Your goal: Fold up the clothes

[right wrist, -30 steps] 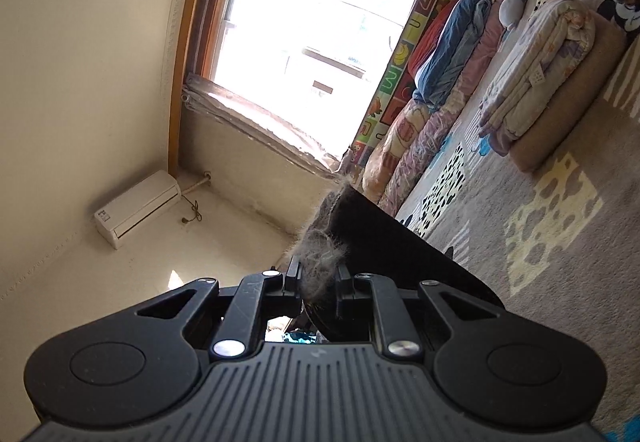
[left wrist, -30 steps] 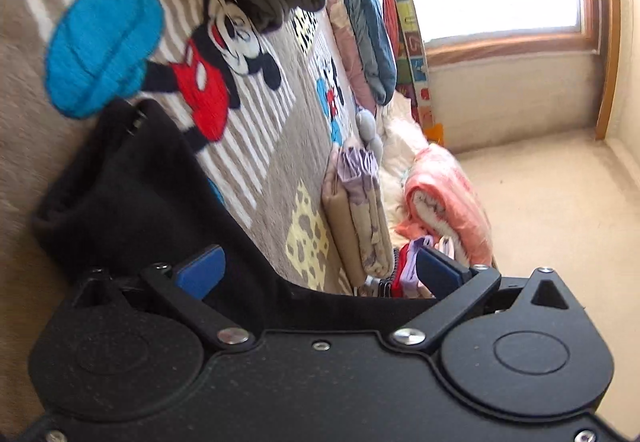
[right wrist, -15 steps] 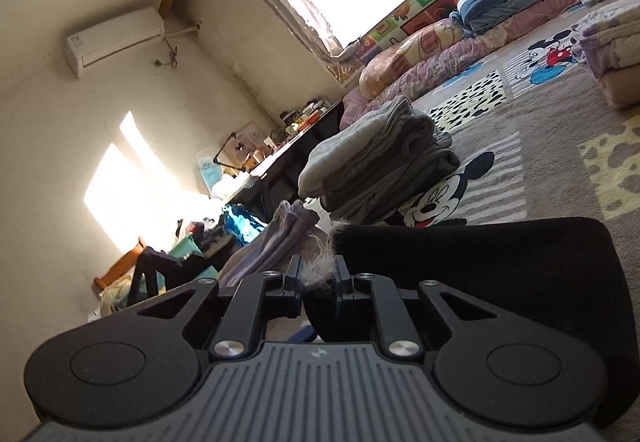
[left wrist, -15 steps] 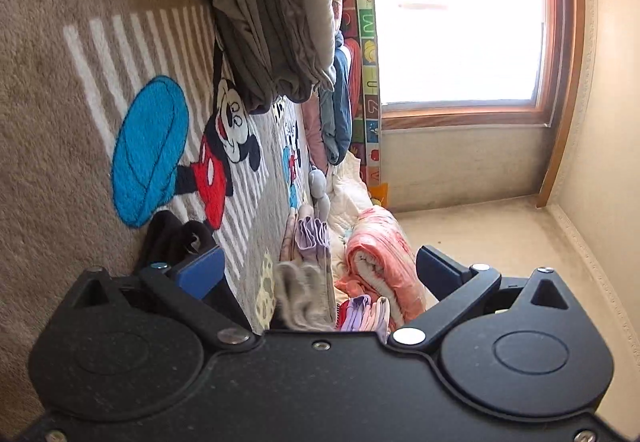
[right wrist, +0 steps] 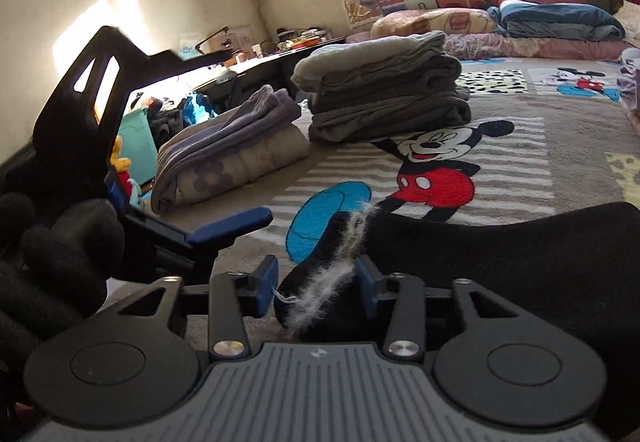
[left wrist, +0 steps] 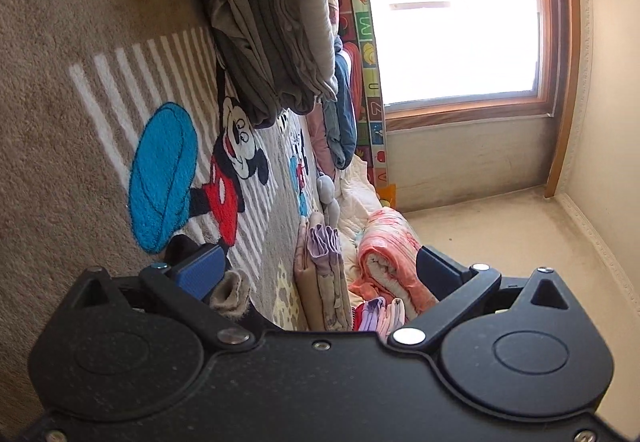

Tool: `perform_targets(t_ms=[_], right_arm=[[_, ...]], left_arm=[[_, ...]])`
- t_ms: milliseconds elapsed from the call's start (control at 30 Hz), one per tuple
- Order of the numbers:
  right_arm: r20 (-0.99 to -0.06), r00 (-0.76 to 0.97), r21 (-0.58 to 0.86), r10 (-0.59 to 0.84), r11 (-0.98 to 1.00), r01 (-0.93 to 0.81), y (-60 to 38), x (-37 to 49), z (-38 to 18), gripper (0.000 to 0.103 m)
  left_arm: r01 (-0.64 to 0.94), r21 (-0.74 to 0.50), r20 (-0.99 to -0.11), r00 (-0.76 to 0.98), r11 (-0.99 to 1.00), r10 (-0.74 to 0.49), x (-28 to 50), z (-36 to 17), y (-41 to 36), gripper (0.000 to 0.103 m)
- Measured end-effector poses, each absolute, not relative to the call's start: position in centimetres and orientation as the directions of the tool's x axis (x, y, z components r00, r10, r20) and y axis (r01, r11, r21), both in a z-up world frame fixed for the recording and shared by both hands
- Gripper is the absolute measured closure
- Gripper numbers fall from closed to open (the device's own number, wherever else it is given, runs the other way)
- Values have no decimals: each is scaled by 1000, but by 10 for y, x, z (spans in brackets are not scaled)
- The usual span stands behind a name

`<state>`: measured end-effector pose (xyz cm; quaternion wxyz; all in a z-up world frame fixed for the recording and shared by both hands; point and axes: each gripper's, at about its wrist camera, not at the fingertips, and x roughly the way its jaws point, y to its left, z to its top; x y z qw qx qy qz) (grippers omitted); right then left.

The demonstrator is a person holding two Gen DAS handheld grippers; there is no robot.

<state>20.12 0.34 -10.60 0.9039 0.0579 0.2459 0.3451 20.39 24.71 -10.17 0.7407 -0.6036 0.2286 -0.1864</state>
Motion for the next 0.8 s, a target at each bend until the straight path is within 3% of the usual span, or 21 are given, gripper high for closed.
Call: perform_targets(t_ms=[267, 433, 700, 800], right_arm=[[-353, 670, 74, 653, 733, -676, -37, 149, -76, 26], [-376, 720, 75, 584, 793, -605, -84, 151, -83, 27], [-418, 709, 67, 568, 797, -600, -101, 166, -103, 26], [-421, 702, 78, 574, 794, -602, -99, 172, -110, 26]], left_arm=[[28, -899, -295, 697, 437, -653, 201, -83, 203, 1], [43, -770, -421, 715, 636, -558, 204, -85, 172, 7], [35, -704, -489, 700, 710, -520, 208, -89, 161, 11], [57, -621, -543, 689, 782, -481, 208, -86, 149, 14]])
